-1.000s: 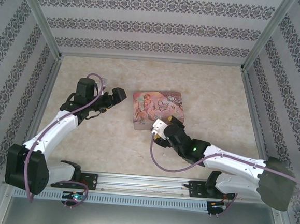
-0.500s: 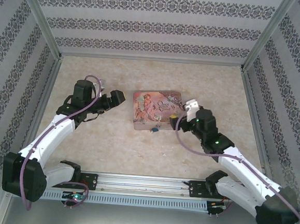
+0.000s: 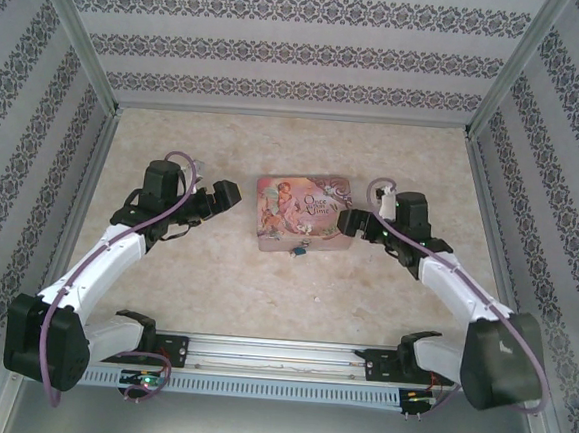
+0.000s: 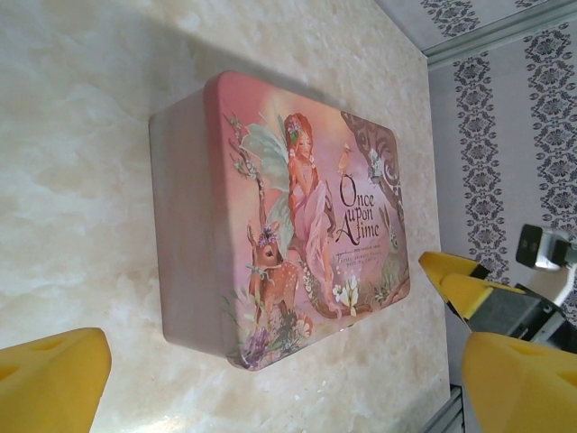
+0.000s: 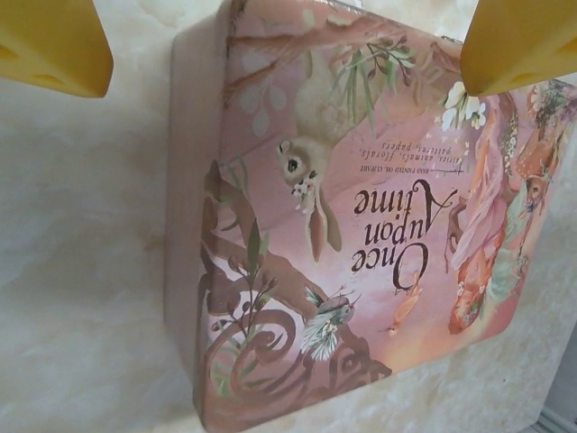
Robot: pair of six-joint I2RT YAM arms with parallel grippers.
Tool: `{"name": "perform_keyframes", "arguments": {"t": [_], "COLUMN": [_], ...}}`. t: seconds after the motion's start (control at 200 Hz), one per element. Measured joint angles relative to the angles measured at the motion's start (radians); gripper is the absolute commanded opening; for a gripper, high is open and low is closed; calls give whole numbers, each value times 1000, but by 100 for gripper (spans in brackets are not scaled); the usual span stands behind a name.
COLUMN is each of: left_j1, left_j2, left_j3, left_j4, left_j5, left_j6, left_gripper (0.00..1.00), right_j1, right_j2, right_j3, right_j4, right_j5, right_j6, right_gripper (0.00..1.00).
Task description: Unlock a padlock with a key
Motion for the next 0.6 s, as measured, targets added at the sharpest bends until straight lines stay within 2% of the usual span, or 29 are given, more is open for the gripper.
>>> {"name": "perform_keyframes", "arguments": {"t": [0.235,0.6], "left_j1": [0,0], "left_j2": [-20,-71], "left_j3": [0,-20], "left_j4": [0,-1], "left_j5": [0,-5], "left_j6": [0,3], "left_gripper": [100,100], "right_j1": [9,101], "right_j2": [174,409], "right_j3": [103,331], "right_j4": [34,48], "right_j5": [-66,-101], "right_j6": [19,-2], "right_gripper": [98,98]}}
